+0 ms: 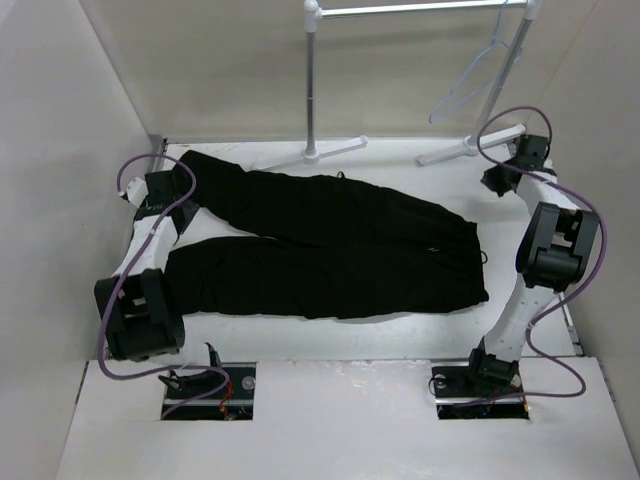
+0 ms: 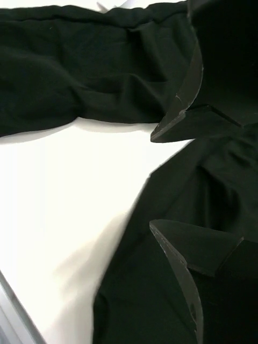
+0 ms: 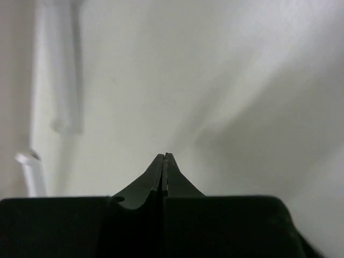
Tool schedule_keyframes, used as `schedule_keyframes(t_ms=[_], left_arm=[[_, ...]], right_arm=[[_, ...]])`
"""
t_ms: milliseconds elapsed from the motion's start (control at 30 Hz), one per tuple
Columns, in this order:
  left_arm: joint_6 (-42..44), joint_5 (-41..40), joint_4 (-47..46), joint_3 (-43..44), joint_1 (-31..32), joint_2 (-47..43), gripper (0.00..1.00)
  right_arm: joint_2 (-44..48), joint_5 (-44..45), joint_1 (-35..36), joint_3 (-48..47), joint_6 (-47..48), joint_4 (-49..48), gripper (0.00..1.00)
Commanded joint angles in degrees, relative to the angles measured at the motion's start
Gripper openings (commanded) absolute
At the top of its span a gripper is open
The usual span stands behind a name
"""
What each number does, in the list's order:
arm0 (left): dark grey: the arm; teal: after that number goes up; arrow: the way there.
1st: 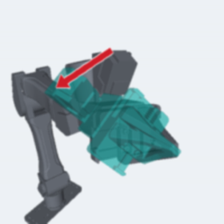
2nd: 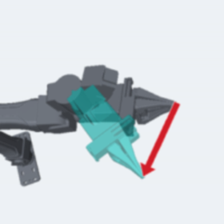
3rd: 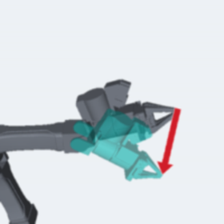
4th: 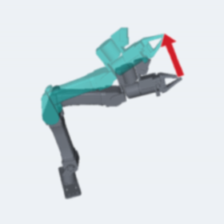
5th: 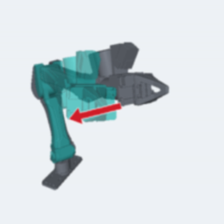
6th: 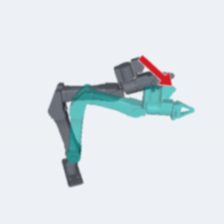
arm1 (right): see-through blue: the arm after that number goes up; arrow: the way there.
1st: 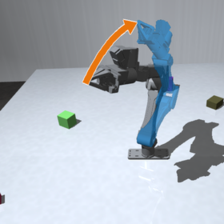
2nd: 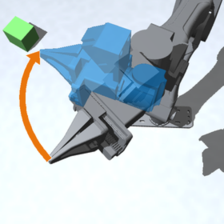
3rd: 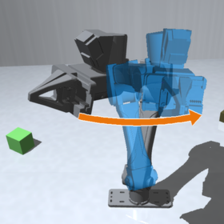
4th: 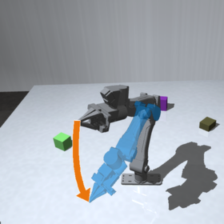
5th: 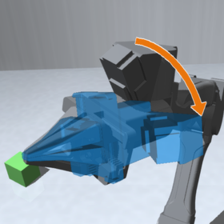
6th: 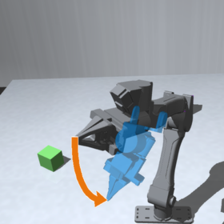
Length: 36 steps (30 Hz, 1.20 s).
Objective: Place the trousers on the hanger
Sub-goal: Flatten out the trousers at the center of the board.
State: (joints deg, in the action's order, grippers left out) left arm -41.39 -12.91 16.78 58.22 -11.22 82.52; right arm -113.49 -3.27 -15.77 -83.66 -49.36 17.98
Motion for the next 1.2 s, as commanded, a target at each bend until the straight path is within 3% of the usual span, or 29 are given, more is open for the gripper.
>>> schedule_keyframes(t_ms=[0,67,167,200,267,367,600,633,733,800,1067,1167], left_arm=[[-0.80,0.87,-4.99,4.44,-0.16,4.65,0.57],[-0.71,0.87,-5.09,6.90,-0.16,8.34,0.56],[-1.06,0.87,-5.44,10.59,-0.34,12.65,0.56],[-1.15,0.87,-5.44,11.21,-0.34,13.19,0.56],[-1.24,0.43,-6.22,11.74,-0.16,13.98,0.56],[-2.47,0.69,-7.54,11.48,-0.16,14.86,0.56],[-3.53,0.95,-8.78,10.95,-0.42,16.09,0.56],[-3.44,0.95,-8.78,11.04,-0.60,16.27,0.56],[-3.44,0.95,-8.78,11.04,-1.04,16.71,0.56],[-3.35,0.95,-8.78,10.95,-1.13,16.97,0.56],[-3.00,-5.11,-9.04,8.32,-1.13,13.90,0.56],[-3.17,-3.36,-8.60,8.49,-1.56,14.60,0.56]], right_arm=[[-2.51,0.02,-1.41,-9.05,-1.44,-1.63,0.01],[-2.88,0.45,-1.15,-10.91,-1.00,1.25,0.14],[2.46,4.66,-0.63,-5.85,1.80,7.24,0.54],[5.71,5.89,0.16,-1.29,2.95,6.46,0.63],[11.51,7.31,1.13,8.72,4.01,2.35,0.66],[14.09,5.83,1.22,16.93,4.62,-0.39,0.63],[10.67,1.69,1.40,18.62,8.14,-1.80,0.62],[9.88,1.51,1.40,18.53,8.06,-1.81,0.57],[8.55,1.07,1.40,17.83,6.57,-2.77,0.19],[8.81,2.30,1.40,16.60,5.43,-3.12,0.08],[-0.04,7.58,-0.36,-2.80,5.33,0.83,0.05],[-3.92,8.01,-0.36,-8.52,5.59,1.45,0.06]])
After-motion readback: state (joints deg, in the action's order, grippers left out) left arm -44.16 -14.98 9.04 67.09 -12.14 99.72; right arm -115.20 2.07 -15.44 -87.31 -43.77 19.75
